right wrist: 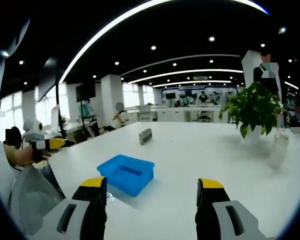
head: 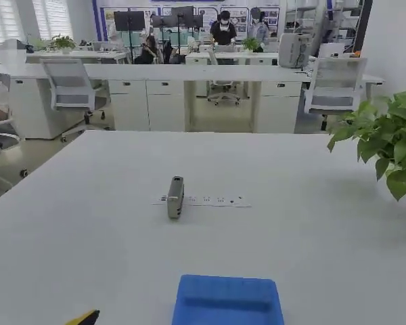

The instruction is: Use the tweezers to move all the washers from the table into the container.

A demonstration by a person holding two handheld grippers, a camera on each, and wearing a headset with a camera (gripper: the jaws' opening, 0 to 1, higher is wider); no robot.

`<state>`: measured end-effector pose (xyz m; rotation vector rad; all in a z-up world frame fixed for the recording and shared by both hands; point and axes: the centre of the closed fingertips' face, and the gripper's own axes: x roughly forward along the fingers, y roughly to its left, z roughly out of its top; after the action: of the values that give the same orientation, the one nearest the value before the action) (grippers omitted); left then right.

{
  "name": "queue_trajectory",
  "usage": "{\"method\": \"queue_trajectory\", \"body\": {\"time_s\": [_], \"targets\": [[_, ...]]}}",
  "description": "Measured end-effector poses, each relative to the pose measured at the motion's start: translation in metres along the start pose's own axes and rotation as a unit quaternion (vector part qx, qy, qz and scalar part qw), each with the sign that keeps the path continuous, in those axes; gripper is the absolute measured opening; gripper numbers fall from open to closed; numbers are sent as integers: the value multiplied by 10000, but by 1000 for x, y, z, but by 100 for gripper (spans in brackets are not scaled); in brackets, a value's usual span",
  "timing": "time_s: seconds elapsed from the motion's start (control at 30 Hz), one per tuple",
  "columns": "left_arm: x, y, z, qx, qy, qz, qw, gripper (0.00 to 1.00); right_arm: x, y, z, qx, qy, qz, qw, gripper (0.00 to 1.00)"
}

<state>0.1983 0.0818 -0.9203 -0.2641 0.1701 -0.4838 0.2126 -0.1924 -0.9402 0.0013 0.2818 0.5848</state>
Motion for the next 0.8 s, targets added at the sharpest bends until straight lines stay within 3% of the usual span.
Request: {"method": "queue_trajectory", "body": {"time_s": [0.8], "targets": [[0,0,-3,14,73,3,10000,75,0,-1,-1,-1,-9,-28,10000,70]]}}
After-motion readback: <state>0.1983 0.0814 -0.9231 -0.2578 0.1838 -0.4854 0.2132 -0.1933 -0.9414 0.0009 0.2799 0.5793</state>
